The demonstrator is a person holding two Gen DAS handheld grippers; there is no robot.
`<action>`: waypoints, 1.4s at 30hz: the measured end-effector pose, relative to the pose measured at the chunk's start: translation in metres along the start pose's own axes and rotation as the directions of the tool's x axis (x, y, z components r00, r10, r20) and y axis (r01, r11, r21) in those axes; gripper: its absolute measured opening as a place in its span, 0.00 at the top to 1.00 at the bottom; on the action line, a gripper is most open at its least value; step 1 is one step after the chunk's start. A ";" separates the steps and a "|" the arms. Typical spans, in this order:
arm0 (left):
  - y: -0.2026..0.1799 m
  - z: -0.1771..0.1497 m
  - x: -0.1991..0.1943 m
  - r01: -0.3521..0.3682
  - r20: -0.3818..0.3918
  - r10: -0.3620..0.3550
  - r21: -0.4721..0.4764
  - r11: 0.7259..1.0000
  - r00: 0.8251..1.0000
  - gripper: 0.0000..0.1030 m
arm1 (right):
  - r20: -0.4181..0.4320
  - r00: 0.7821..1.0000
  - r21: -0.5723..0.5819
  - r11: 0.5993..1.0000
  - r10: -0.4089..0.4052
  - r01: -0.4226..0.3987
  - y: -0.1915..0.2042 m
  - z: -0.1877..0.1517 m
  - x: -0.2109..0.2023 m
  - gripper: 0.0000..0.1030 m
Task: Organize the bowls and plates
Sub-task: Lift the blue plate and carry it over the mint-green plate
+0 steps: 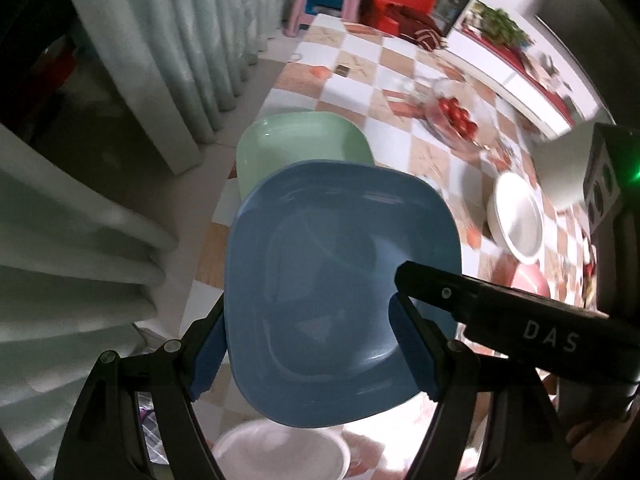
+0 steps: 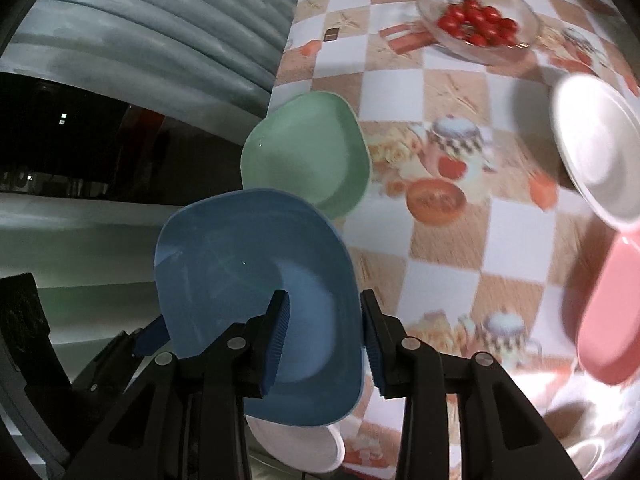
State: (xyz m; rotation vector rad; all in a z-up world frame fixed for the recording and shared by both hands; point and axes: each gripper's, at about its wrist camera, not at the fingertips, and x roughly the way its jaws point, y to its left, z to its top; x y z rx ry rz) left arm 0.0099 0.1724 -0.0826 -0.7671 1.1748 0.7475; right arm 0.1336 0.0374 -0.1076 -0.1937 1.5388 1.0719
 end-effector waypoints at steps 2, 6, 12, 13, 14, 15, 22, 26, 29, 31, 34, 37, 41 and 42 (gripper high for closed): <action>0.003 0.008 0.006 -0.010 0.003 0.011 -0.024 1.000 1.000 0.23 | -0.009 1.000 -0.024 1.000 -0.007 0.006 0.003 0.013 0.007 0.58; 0.006 0.028 0.022 -0.028 -0.002 0.027 -0.049 0.998 1.000 0.23 | -0.020 1.000 -0.039 0.999 -0.002 0.001 0.002 0.036 0.020 0.58; 0.007 0.055 0.047 -0.063 0.005 0.064 -0.055 0.996 0.998 0.24 | -0.023 1.000 -0.058 0.998 -0.011 0.010 0.000 0.068 0.042 0.58; 0.008 0.060 0.051 -0.064 0.007 0.065 -0.061 0.996 0.998 0.24 | -0.019 1.000 -0.058 0.998 -0.011 0.010 -0.001 0.075 0.046 0.58; 0.010 0.064 0.055 -0.064 0.008 0.064 -0.068 0.996 0.998 0.24 | -0.018 1.000 -0.057 0.998 -0.009 0.008 -0.001 0.080 0.049 0.58; 0.012 0.067 0.059 -0.063 0.007 0.064 -0.076 0.995 0.998 0.24 | -0.018 1.000 -0.060 0.998 -0.009 0.008 -0.001 0.084 0.052 0.58; 0.021 0.082 0.078 -0.048 0.009 0.049 -0.115 0.992 0.999 0.24 | -0.003 1.000 -0.099 0.995 -0.019 0.019 0.003 0.107 0.071 0.58; 0.032 0.082 0.086 -0.056 0.021 0.060 -0.156 0.986 0.998 0.23 | 0.024 0.999 -0.131 0.991 -0.032 0.035 0.006 0.113 0.076 0.58; 0.045 0.079 0.092 -0.056 0.011 0.060 -0.191 0.980 0.998 0.23 | 0.032 0.999 -0.131 0.990 -0.040 0.044 0.002 0.122 0.078 0.57; 0.051 0.078 0.096 -0.073 0.003 0.075 -0.206 0.976 0.997 0.23 | 0.031 0.999 -0.115 0.992 -0.045 0.048 -0.003 0.123 0.082 0.57; 0.056 0.077 0.100 -0.090 -0.006 0.091 -0.213 0.973 0.996 0.23 | 0.024 0.999 -0.095 0.994 -0.045 0.047 -0.012 0.119 0.083 0.56; 0.054 0.079 0.109 -0.097 -0.026 0.093 -0.207 0.974 0.995 0.23 | 0.013 1.000 -0.087 0.996 -0.021 0.022 -0.014 0.116 0.087 0.31; 0.047 0.079 0.117 -0.079 -0.048 0.072 -0.186 0.979 0.996 0.24 | -0.003 1.000 -0.097 0.995 0.014 -0.014 -0.015 0.104 0.093 0.33; 0.047 0.079 0.118 -0.075 -0.048 0.067 -0.185 0.980 0.997 0.24 | -0.003 1.000 -0.088 0.996 0.016 -0.016 -0.018 0.105 0.095 0.33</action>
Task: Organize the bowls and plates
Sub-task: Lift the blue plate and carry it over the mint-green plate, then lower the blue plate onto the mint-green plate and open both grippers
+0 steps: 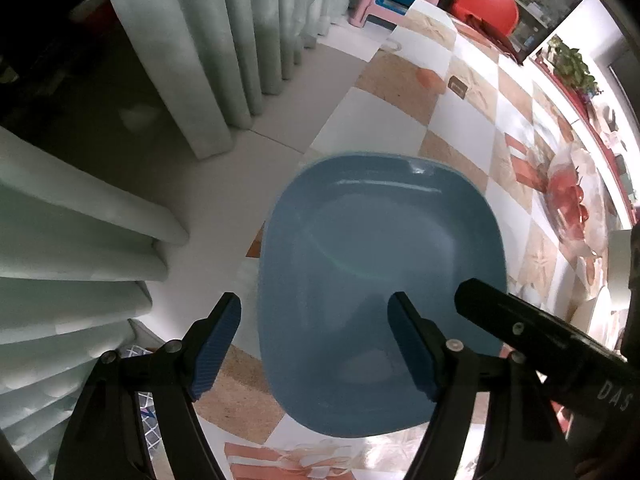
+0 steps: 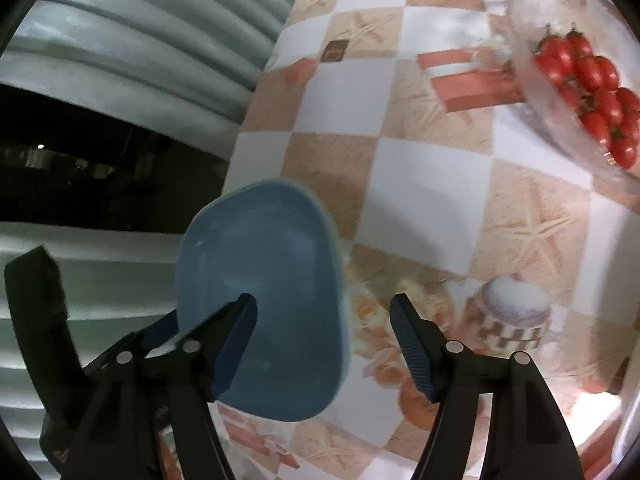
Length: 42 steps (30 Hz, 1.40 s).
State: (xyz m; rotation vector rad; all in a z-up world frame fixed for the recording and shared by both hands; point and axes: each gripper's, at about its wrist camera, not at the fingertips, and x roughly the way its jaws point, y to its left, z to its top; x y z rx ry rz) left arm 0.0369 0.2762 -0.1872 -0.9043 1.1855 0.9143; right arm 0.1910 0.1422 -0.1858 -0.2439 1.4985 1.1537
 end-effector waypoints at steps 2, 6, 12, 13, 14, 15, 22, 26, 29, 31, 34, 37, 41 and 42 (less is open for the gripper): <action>-0.001 -0.001 0.003 0.029 -0.013 -0.029 0.001 1.000 0.999 0.24 | 0.002 0.998 0.037 0.997 0.062 -0.062 -0.006 0.000 0.001 0.34; -0.016 -0.006 0.006 0.044 -0.020 -0.043 0.079 0.996 0.999 0.23 | -0.018 0.996 0.046 0.995 0.087 -0.086 -0.006 -0.002 0.008 0.49; -0.019 -0.011 0.004 0.019 -0.008 -0.019 0.087 0.996 1.000 0.23 | 0.002 0.999 0.047 0.997 0.054 -0.055 -0.003 -0.010 0.005 0.49; -0.017 -0.013 0.002 0.008 -0.002 -0.008 0.082 0.997 1.000 0.23 | 0.008 0.999 0.051 0.998 0.042 -0.042 -0.003 -0.010 0.002 0.49; -0.016 -0.014 0.000 0.003 0.003 -0.004 0.080 0.997 1.000 0.23 | 0.016 0.999 0.054 0.998 0.031 -0.031 -0.003 -0.011 0.000 0.49; -0.015 -0.015 -0.002 0.001 0.008 -0.002 0.079 0.997 1.000 0.22 | 0.025 0.999 0.058 0.998 0.024 -0.025 -0.004 -0.009 -0.003 0.49; -0.010 -0.034 -0.029 0.011 0.038 -0.015 0.090 0.996 0.999 0.22 | 0.096 0.995 0.119 0.993 -0.009 -0.003 -0.012 -0.030 -0.030 0.21; -0.016 -0.053 -0.046 0.043 0.041 -0.049 0.142 0.989 0.998 0.21 | 0.111 0.994 0.190 0.982 -0.012 -0.009 -0.017 -0.053 -0.048 0.16; -0.019 -0.065 -0.057 0.050 0.028 -0.056 0.184 0.982 0.998 0.21 | 0.123 0.992 0.227 0.974 -0.020 -0.008 -0.019 -0.068 -0.060 0.00; -0.020 -0.072 -0.063 0.049 0.017 -0.053 0.198 0.979 0.998 0.21 | 0.123 0.991 0.228 0.973 -0.052 0.023 -0.016 -0.074 -0.065 0.00; -0.024 -0.082 -0.072 0.051 0.009 -0.055 0.227 0.973 0.998 0.20 | 0.123 0.985 0.213 0.973 -0.117 0.089 -0.013 -0.088 -0.082 0.00; -0.034 -0.097 -0.085 0.061 0.012 -0.067 0.273 0.960 0.998 0.17 | 0.131 0.978 0.204 0.969 -0.165 0.136 -0.011 -0.109 -0.099 0.00; -0.041 -0.116 -0.104 0.069 0.015 -0.077 0.319 0.945 0.997 0.08 | 0.130 0.973 0.223 0.962 -0.189 0.157 -0.012 -0.133 -0.115 0.00; -0.042 -0.121 -0.108 0.071 0.015 -0.080 0.328 0.942 0.997 0.08 | 0.129 0.973 0.225 0.961 -0.192 0.160 -0.013 -0.139 -0.120 0.00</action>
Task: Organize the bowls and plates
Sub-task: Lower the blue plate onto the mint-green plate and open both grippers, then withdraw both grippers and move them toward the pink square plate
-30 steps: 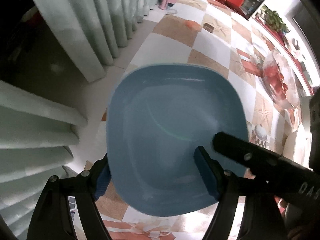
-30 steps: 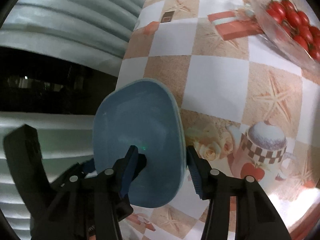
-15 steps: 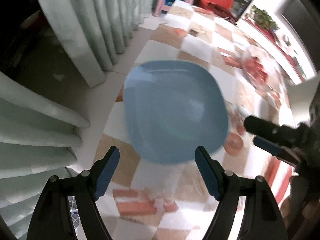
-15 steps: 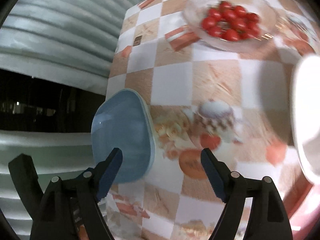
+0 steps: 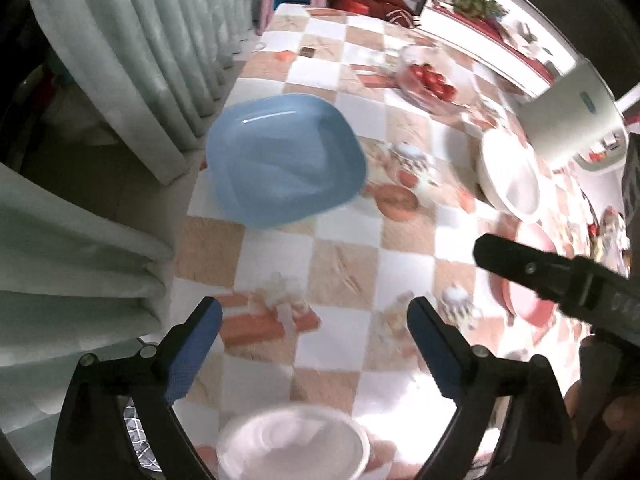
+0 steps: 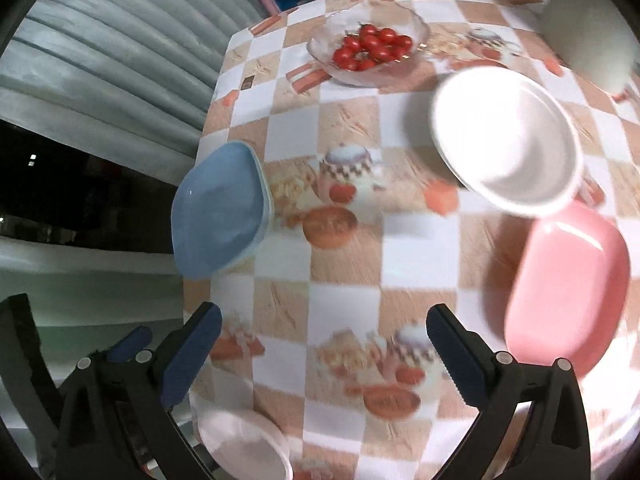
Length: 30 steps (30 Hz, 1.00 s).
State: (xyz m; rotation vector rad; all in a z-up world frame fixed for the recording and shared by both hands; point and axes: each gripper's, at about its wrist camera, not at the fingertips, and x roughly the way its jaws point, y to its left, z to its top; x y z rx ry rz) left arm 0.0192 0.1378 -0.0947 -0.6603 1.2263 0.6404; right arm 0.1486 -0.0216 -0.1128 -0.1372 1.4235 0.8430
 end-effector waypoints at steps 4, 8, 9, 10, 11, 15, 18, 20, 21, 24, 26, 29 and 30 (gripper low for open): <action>-0.007 -0.021 -0.017 0.002 0.001 -0.002 0.049 0.999 1.000 0.08 | -0.015 1.000 0.025 1.000 0.000 0.001 -0.008 -0.024 -0.017 0.00; -0.013 -0.046 -0.029 0.026 -0.036 -0.022 0.093 0.995 0.999 0.08 | -0.036 0.999 0.066 0.998 0.006 -0.003 -0.021 -0.053 -0.034 0.00; -0.015 -0.051 -0.030 0.030 -0.044 -0.025 0.105 0.994 0.999 0.08 | -0.040 0.999 0.074 0.997 0.005 -0.002 -0.025 -0.060 -0.038 0.00; -0.017 -0.058 -0.032 0.033 -0.055 -0.027 0.120 0.992 0.998 0.08 | -0.043 0.999 0.081 0.997 -0.004 0.007 -0.028 -0.067 -0.041 0.00; -0.019 -0.064 -0.033 0.038 -0.070 -0.029 0.133 0.990 0.997 0.08 | -0.045 0.999 0.085 0.996 -0.012 0.016 -0.032 -0.074 -0.045 0.00; -0.030 -0.087 -0.033 0.055 -0.137 -0.029 0.187 0.981 0.990 0.08 | -0.040 0.998 0.096 0.994 -0.055 0.059 -0.048 -0.102 -0.063 0.00; -0.040 -0.100 -0.033 0.061 -0.182 -0.019 0.229 0.972 0.983 0.08 | -0.043 0.996 0.121 0.989 -0.078 0.083 -0.060 -0.123 -0.075 0.00; -0.048 -0.106 -0.035 0.068 -0.201 -0.015 0.264 0.962 0.980 0.08 | -0.052 0.993 0.135 0.985 -0.105 0.111 -0.068 -0.137 -0.082 0.00; -0.052 -0.107 -0.037 0.068 -0.203 -0.011 0.277 0.959 0.979 0.08 | -0.057 0.992 0.143 0.983 -0.112 0.119 -0.071 -0.143 -0.086 0.00; -0.064 -0.108 -0.046 0.079 -0.203 -0.016 0.309 0.948 0.979 0.08 | -0.056 0.991 0.171 0.977 -0.120 0.128 -0.080 -0.156 -0.100 0.00; -0.071 -0.105 -0.050 0.083 -0.205 -0.019 0.310 0.947 0.979 0.08 | -0.049 0.991 0.186 0.974 -0.122 0.129 -0.085 -0.159 -0.109 0.00; -0.082 -0.100 -0.055 0.072 -0.201 -0.008 0.318 0.945 0.980 0.07 | -0.029 0.991 0.199 0.971 -0.132 0.135 -0.093 -0.157 -0.124 0.00; -0.084 -0.098 -0.055 0.071 -0.201 -0.006 0.318 0.945 0.980 0.07 | -0.026 0.991 0.204 0.969 -0.135 0.137 -0.097 -0.155 -0.127 0.00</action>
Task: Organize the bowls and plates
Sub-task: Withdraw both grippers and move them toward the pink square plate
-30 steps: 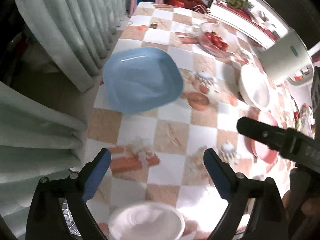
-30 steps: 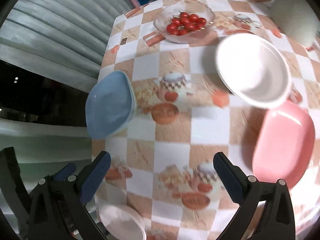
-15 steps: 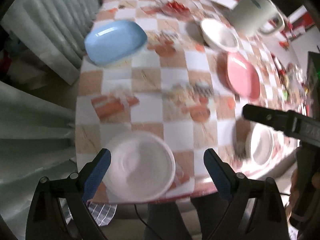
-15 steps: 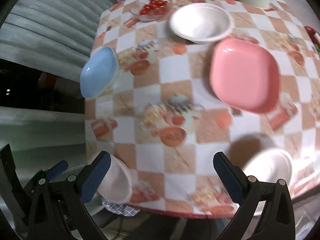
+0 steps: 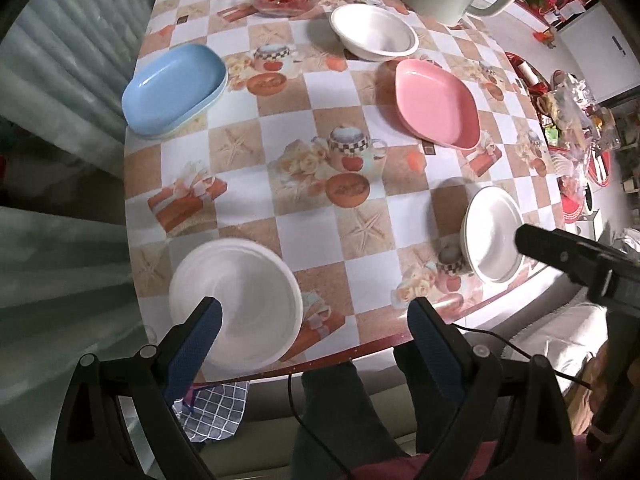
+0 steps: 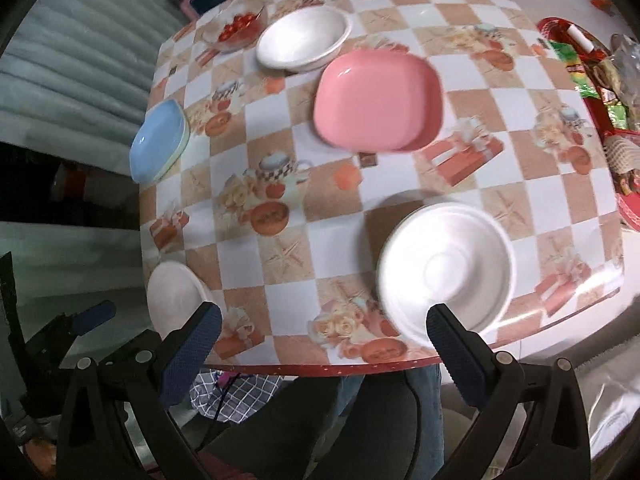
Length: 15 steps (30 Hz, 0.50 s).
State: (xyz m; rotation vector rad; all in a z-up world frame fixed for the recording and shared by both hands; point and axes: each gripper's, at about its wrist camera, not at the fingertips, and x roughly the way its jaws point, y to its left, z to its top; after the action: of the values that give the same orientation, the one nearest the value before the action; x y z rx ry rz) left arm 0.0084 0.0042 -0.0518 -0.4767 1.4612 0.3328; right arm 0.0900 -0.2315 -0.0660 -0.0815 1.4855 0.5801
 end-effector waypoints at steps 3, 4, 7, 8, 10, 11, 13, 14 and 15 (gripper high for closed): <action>-0.006 0.008 0.002 0.001 -0.012 -0.001 -0.008 1.000 1.000 0.07 | 0.006 1.000 0.008 1.000 -0.007 0.007 -0.013 0.007 -0.008 0.00; -0.009 0.011 0.003 -0.002 -0.015 0.001 -0.014 1.000 1.000 0.07 | 0.006 1.000 0.011 1.000 -0.008 0.008 -0.019 0.010 -0.009 0.00; -0.017 0.020 0.009 -0.001 -0.036 0.000 -0.041 0.999 0.999 0.07 | -0.011 1.000 0.023 1.000 -0.019 0.019 -0.037 0.018 -0.010 0.00; -0.020 0.023 0.011 0.001 -0.042 -0.003 -0.048 0.999 0.999 0.07 | -0.018 1.000 0.026 0.999 -0.018 0.019 -0.044 0.021 -0.010 0.00; -0.029 0.029 0.016 0.001 -0.058 -0.004 -0.055 0.998 0.998 0.07 | -0.032 0.999 0.033 0.999 -0.023 0.024 -0.058 0.029 -0.008 0.00; -0.035 0.032 0.019 -0.003 -0.064 -0.001 -0.057 0.998 0.998 0.07 | -0.036 0.999 0.036 0.999 -0.025 0.026 -0.064 0.031 -0.007 0.00; -0.044 0.038 0.023 -0.008 -0.075 0.004 -0.059 0.998 0.997 0.07 | -0.054 0.998 0.038 0.999 -0.025 0.027 -0.076 0.040 -0.004 0.00; -0.049 0.042 0.026 -0.013 -0.084 0.007 -0.060 0.998 0.996 0.07 | -0.058 0.998 0.037 0.999 -0.025 0.027 -0.080 0.043 -0.003 0.00; -0.052 0.045 0.029 -0.016 -0.091 0.010 -0.060 0.998 0.996 0.07 | -0.062 0.998 0.035 0.999 -0.025 0.027 -0.084 0.047 -0.002 0.00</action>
State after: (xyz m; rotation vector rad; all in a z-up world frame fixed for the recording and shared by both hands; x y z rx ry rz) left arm 0.0755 -0.0206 -0.0728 -0.5375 1.5460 0.3712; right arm 0.1672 -0.2860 -0.0838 -0.0917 1.5516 0.5340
